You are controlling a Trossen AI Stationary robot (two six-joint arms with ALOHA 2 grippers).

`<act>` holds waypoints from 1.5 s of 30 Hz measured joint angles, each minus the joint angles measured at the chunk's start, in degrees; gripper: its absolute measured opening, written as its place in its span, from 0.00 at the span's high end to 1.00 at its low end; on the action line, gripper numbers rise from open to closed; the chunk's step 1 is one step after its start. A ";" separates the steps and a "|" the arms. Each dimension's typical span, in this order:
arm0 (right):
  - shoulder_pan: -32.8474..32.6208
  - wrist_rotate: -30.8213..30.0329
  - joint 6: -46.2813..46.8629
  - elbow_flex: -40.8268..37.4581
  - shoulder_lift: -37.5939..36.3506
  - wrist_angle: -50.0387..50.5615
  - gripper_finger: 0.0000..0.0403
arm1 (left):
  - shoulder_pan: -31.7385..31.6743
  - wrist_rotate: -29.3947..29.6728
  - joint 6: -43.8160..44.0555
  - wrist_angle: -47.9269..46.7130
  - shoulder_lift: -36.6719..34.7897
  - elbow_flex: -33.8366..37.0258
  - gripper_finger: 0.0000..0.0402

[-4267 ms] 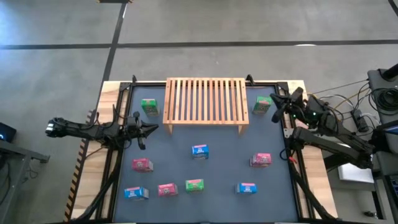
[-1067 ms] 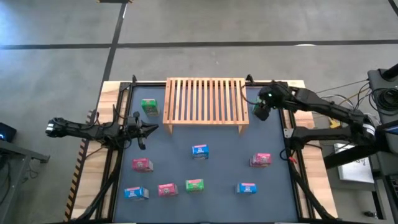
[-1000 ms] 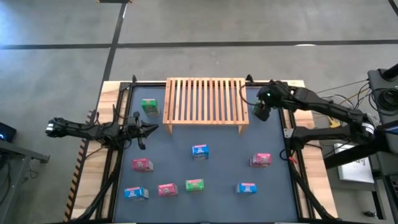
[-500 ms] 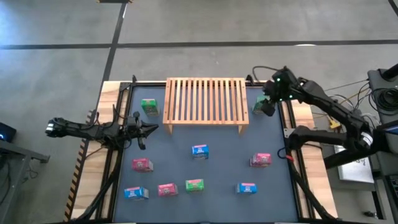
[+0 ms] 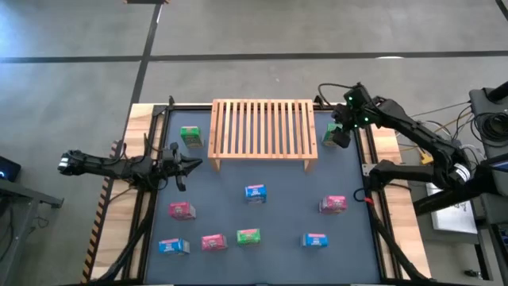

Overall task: Stack cereal on shelf
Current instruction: Put the top right green cereal box on the shelf

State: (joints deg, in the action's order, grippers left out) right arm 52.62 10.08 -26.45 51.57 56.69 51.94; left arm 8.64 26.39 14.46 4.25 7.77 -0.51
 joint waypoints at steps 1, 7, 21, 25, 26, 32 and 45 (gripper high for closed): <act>-0.02 -0.06 -0.16 -0.08 0.88 0.01 0.49 | 0.00 0.01 0.00 0.00 0.01 0.01 1.00; -0.06 -2.14 -1.23 -0.13 4.46 -0.52 0.49 | -0.02 0.00 0.00 0.00 0.02 0.00 1.00; 0.31 -4.04 -0.23 -0.08 7.22 -1.70 0.49 | 0.00 0.02 0.00 0.00 0.01 0.01 1.00; 0.31 -3.88 1.38 -0.20 4.50 -0.75 0.49 | 0.00 0.01 0.00 0.00 0.02 0.01 1.00; 0.31 -3.92 1.51 -0.21 3.73 -0.56 0.49 | -0.02 0.02 0.01 0.00 0.00 0.00 1.00; 0.31 -3.97 1.54 -0.22 -0.41 0.82 0.49 | -0.02 0.02 0.00 0.00 0.00 0.00 1.00; 0.31 -4.12 -1.73 -0.21 1.27 -0.83 0.49 | 0.00 0.00 0.00 0.00 0.00 0.01 1.00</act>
State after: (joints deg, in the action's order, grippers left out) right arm 52.93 5.96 -28.18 51.35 57.95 51.11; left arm 8.64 26.40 14.46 4.25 7.77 -0.50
